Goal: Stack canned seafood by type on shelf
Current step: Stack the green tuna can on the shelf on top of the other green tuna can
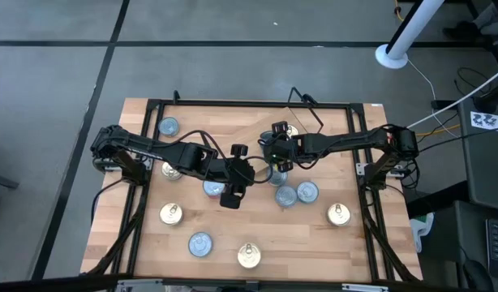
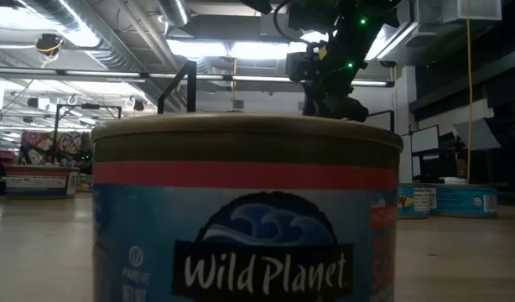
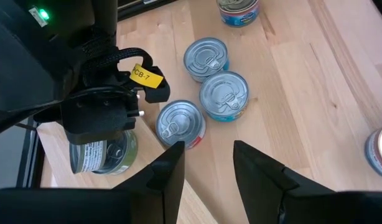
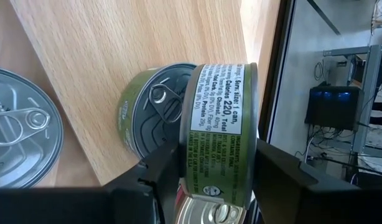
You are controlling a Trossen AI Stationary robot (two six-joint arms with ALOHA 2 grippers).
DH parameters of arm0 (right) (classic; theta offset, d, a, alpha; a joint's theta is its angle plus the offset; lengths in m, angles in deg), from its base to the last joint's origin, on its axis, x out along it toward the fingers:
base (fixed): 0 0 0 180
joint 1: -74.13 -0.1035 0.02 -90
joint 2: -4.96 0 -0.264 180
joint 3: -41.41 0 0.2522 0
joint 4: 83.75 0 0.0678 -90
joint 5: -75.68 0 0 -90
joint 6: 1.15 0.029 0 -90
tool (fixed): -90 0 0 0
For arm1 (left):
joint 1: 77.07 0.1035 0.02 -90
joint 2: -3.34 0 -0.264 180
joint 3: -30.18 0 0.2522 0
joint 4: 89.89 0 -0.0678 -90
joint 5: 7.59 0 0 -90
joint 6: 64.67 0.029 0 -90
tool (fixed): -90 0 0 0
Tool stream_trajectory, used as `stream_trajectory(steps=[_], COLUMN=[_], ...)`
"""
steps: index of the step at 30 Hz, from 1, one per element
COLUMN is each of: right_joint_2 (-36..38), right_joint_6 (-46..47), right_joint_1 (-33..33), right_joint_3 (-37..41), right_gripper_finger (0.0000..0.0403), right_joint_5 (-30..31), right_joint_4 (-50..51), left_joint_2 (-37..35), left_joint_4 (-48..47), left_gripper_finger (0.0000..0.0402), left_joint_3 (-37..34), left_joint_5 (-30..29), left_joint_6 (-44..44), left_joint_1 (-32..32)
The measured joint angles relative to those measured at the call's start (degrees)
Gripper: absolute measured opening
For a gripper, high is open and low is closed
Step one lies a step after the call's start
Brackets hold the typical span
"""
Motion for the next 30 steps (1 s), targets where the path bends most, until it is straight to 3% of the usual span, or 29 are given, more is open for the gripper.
stream_trajectory(steps=[17,30], right_joint_2=[-0.24,-0.52], right_joint_6=[0.31,0.29], right_joint_1=[-0.02,-0.02], right_joint_3=[0.0,0.0], right_gripper_finger=[0.0177,0.0274], right_joint_5=[1.99,1.88], right_joint_4=[-0.09,-0.67], left_joint_2=[0.02,0.02], left_joint_4=[0.38,0.37], left_gripper_finger=[0.0131,0.0131], left_joint_3=[0.0,0.0], left_joint_5=[0.0,0.0], left_joint_6=[-0.28,-0.35], left_joint_1=[0.0,-0.07])
